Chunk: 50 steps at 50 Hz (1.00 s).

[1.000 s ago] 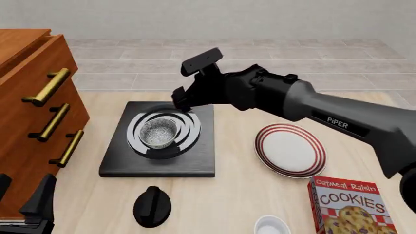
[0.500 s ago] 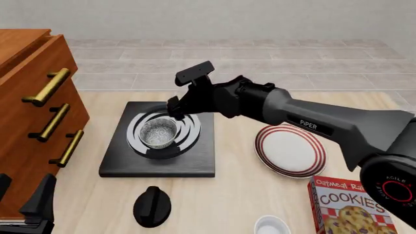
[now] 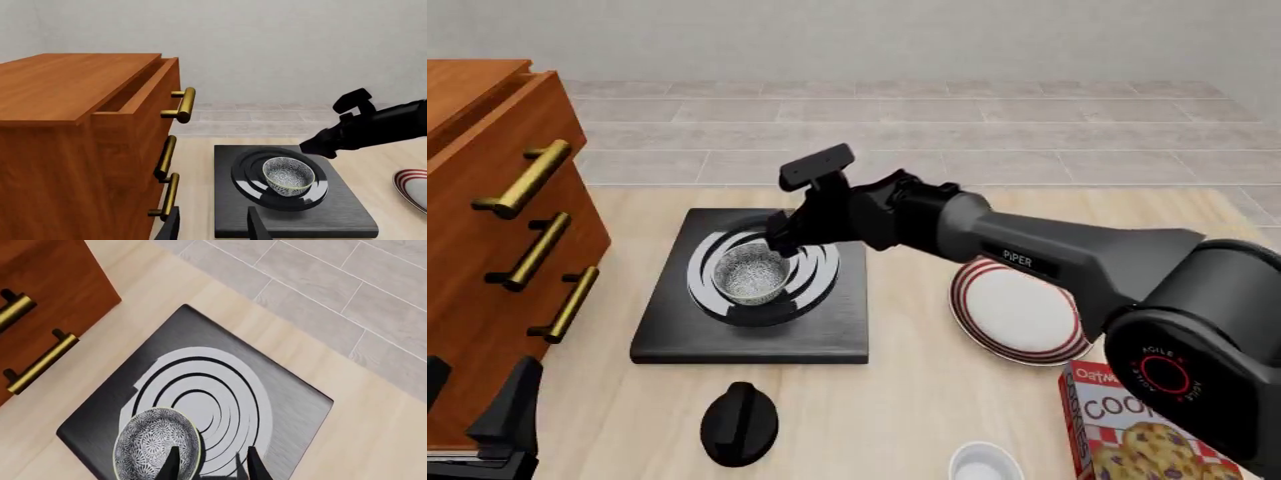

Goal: Pick the akita bowl on the stove and place it on the plate.

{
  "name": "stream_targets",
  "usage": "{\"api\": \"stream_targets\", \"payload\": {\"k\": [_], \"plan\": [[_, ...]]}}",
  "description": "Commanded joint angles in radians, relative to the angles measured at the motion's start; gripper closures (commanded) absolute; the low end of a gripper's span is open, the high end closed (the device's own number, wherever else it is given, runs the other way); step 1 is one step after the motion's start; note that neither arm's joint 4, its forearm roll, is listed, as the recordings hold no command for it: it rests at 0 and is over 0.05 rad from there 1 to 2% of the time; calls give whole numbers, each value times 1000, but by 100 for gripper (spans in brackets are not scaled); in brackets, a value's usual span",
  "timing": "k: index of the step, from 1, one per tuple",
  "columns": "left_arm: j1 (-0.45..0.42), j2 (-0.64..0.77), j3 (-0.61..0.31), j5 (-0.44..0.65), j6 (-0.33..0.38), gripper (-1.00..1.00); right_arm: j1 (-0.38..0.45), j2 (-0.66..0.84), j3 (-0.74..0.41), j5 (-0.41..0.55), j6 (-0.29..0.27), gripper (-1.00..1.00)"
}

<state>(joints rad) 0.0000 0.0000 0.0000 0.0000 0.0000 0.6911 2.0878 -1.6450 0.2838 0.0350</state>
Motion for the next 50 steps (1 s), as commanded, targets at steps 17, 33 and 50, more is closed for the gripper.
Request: {"api": "stream_targets", "payload": {"k": [17,33,50], "plan": [[0,0,0,0,0,-100,5,76,-33,-8,44,-100],[0,0,0,0,0,-100,18,131,-29,-34,78,-100],[0,0,0,0,0,-100,17,168,-41,-32,102,-100]]}}
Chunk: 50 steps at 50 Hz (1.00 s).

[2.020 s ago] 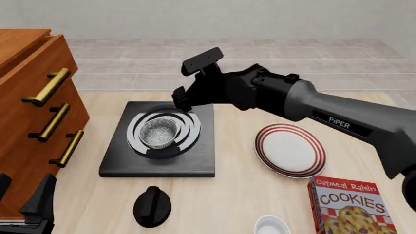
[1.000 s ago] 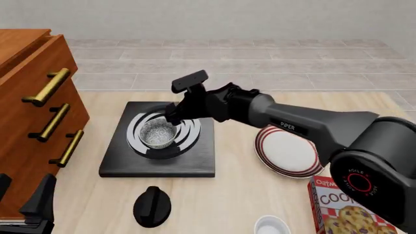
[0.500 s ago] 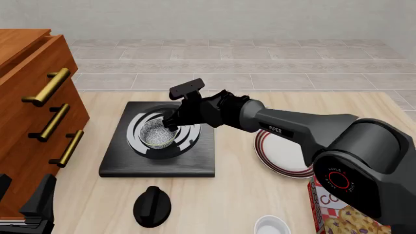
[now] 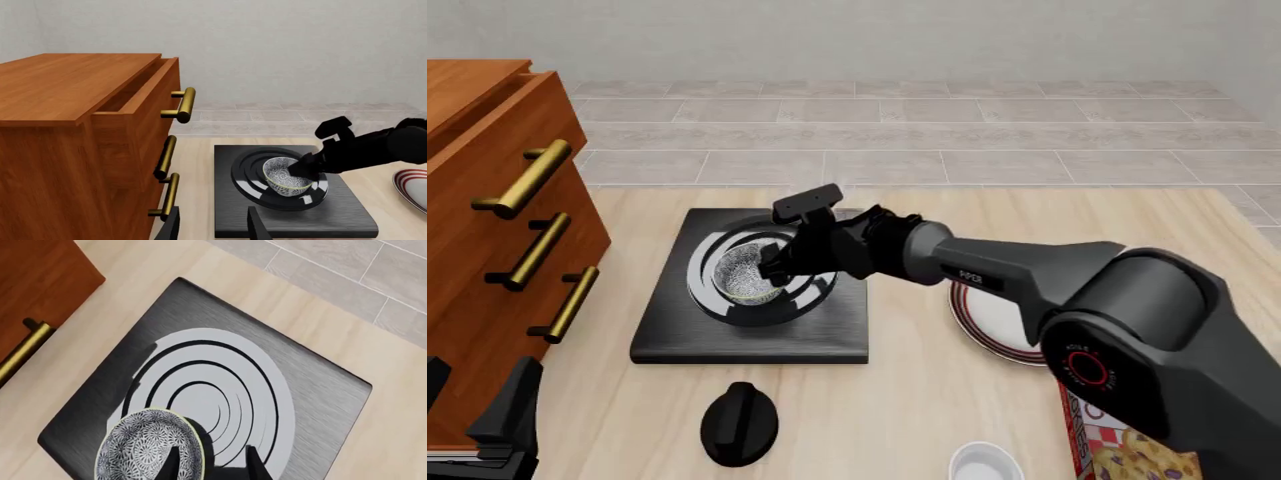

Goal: Pick the akita bowl on the stove and place it on the plate.

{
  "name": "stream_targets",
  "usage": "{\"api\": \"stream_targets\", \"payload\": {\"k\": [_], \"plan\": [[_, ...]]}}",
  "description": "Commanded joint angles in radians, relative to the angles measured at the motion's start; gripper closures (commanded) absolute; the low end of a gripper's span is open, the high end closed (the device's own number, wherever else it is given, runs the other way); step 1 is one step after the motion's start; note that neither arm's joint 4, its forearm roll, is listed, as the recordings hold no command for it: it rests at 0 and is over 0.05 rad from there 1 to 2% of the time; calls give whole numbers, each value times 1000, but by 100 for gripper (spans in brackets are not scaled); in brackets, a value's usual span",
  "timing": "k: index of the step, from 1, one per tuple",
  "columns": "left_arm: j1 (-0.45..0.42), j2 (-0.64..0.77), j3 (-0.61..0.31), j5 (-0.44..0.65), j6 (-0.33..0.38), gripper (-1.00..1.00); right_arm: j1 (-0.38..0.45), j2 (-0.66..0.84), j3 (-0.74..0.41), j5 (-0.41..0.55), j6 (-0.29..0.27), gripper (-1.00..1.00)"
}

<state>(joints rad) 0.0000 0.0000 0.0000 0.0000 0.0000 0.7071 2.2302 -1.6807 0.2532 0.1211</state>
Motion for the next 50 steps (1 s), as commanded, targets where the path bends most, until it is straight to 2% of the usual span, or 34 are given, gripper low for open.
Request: {"api": "stream_targets", "payload": {"k": [1,19,21,22,23,25,29,31,38,50], "plan": [[0,0,0,0,0,-100,2,28,-3,-3,18,-100],[0,0,0,0,0,-100,8,64,-3,-10,32,-100],[0,0,0,0,0,-100,11,65,2,-15,49,-100],[0,0,0,0,0,-100,37,40,51,-51,78,-100],[0,0,0,0,0,-100,0,66,2,-17,52,100],[0,0,0,0,0,-100,30,38,46,-43,72,100],[0,0,0,0,0,-100,30,33,46,-44,73,100],[0,0,0,0,0,-100,22,31,38,-38,56,100],[0,0,0,0,0,-100,31,3,72,-54,68,100],[0,0,0,0,0,-100,-20,-69,78,-29,-3,100]]}}
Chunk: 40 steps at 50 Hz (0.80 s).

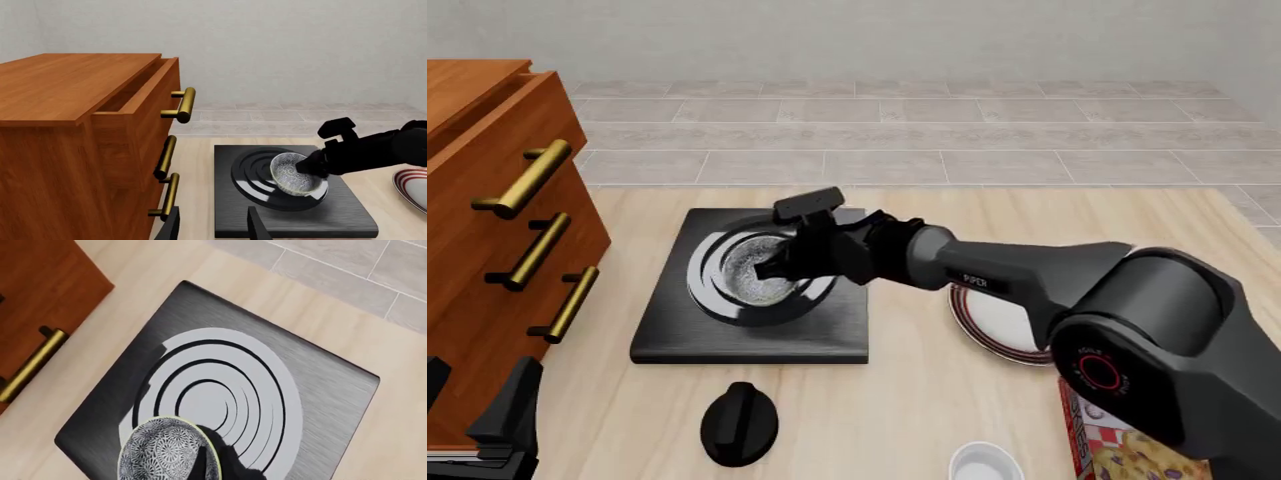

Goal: Pick the akita bowl on the stove and place it on the plate.

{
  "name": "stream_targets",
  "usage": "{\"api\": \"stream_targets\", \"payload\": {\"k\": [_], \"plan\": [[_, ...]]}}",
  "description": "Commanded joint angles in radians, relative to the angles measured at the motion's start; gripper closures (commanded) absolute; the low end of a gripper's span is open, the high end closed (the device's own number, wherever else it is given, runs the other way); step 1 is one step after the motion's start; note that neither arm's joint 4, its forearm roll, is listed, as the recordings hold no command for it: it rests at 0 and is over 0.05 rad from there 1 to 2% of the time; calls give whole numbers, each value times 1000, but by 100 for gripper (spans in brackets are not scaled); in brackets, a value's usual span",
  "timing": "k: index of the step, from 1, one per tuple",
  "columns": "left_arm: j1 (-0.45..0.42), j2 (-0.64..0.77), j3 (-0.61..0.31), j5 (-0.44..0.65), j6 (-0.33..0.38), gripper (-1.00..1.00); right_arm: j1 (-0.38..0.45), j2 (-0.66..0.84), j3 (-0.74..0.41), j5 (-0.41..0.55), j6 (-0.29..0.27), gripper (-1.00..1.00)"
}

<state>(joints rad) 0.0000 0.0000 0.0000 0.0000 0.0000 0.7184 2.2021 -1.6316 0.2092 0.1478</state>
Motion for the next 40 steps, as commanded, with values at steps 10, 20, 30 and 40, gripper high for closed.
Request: {"api": "stream_targets", "payload": {"k": [10,20,30,40], "plan": [[0,0,0,0,0,-100,-70,-105,63,7,-53,100],[0,0,0,0,0,-100,-109,-153,101,-12,-74,100],[0,0,0,0,0,-100,-136,-191,147,-32,-77,100],[0,0,0,0,0,-100,-166,-244,202,-56,-68,100]]}}
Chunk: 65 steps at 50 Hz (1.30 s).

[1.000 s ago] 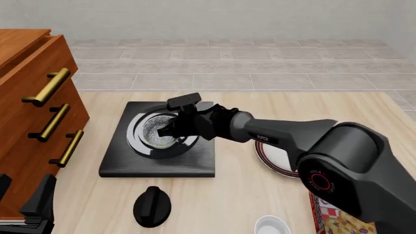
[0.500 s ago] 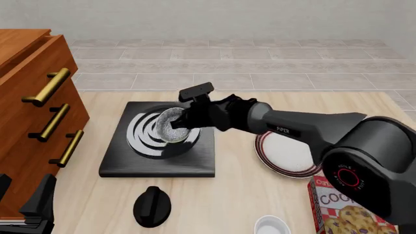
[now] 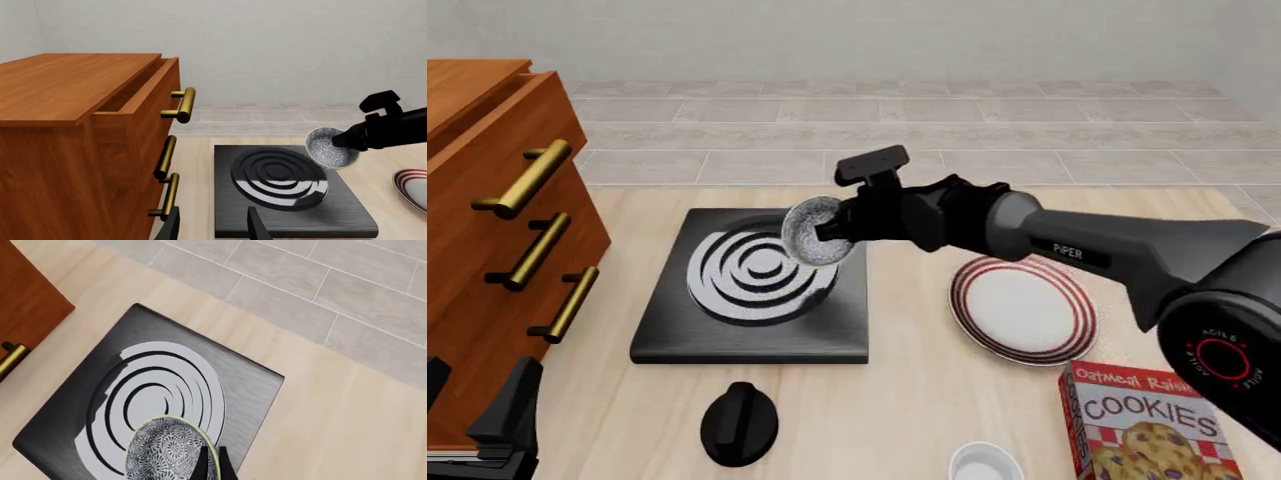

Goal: Pick the akita bowl on the stove and place it on the plate.

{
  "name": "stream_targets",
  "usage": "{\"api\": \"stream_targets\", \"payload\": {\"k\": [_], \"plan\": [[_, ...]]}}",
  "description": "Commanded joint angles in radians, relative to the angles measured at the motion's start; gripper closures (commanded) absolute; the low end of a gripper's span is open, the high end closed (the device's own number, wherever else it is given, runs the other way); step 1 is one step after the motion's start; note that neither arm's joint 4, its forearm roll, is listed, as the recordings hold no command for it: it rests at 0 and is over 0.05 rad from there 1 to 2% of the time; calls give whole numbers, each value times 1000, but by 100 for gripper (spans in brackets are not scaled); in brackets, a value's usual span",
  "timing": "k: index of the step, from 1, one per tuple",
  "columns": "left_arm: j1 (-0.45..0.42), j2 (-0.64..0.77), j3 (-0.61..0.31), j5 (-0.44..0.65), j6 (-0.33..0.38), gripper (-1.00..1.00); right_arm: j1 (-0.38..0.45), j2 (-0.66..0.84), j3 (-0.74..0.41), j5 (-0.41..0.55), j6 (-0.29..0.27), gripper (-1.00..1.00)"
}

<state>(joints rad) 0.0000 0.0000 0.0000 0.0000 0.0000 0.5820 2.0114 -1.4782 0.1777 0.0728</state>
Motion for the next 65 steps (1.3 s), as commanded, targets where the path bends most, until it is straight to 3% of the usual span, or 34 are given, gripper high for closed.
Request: {"api": "stream_targets", "payload": {"k": [1,33,65], "plan": [[0,0,0,0,0,-100,-35,-61,60,-32,7,100],[0,0,0,0,0,-100,-166,-173,199,-106,-2,100],[0,0,0,0,0,-100,-296,-247,390,-221,32,100]]}}
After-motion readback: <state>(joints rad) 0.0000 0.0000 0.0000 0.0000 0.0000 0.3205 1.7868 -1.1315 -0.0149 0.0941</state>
